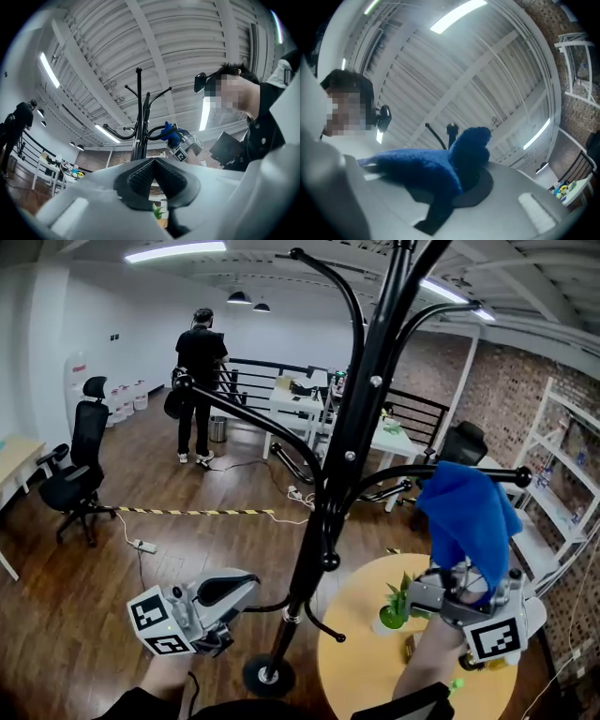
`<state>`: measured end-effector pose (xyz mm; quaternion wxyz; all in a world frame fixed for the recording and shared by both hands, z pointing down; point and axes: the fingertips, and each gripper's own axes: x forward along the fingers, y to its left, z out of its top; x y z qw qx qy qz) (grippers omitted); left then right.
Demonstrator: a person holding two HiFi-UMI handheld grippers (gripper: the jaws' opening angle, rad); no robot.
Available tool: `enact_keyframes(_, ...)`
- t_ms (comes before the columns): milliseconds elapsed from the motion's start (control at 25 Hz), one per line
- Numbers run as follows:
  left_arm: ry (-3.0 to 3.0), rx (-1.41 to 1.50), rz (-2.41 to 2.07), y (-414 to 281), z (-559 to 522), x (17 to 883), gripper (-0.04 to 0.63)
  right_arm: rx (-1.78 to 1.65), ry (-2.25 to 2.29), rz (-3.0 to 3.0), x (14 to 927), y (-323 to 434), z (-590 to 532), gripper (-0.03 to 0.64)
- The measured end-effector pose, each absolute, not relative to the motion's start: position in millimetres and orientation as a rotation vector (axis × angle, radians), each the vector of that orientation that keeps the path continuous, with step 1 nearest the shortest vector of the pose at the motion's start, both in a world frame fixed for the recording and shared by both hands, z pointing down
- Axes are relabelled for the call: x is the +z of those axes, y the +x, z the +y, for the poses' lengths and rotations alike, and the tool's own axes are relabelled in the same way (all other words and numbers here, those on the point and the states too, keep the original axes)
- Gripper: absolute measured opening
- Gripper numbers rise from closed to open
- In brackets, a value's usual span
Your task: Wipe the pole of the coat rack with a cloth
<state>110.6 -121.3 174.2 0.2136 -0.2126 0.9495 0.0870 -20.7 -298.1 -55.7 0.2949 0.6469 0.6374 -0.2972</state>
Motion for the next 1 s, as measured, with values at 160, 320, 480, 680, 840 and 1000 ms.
enact_keyframes(160, -0.609, 0.247, 2.63, 107.7, -124.2, 176.9, 0.003, -0.788, 1.628, 1.695, -66.0, -20.3, -325.9, 0.023)
enact_keyframes(320, -0.602, 0.261, 2.618, 113.3, -124.2, 174.9, 0.003, -0.812, 1.592, 1.69, -68.2, -17.5, -324.8, 0.023)
enact_keyframes(480, -0.565, 0.269, 2.612, 122.0, -121.2, 175.3, 0.003, -0.841, 1.556, 1.672, -68.3, -17.4, -322.4, 0.024)
enact_keyframes(680, -0.52, 0.298, 2.616, 133.3, -112.5, 182.9, 0.003, -0.751, 1.721, 1.767, -32.1, -15.1, -256.8, 0.023)
enact_keyframes(840, -0.494, 0.318, 2.619, 137.0, -111.5, 187.1, 0.003, -0.524, 1.98, 1.943, 43.7, -23.5, -173.9, 0.023)
enact_keyframes(1000, -0.496, 0.326, 2.63, 141.3, -114.7, 190.0, 0.003, -0.552, 2.011, 2.102, 101.4, -40.6, -168.2, 0.023)
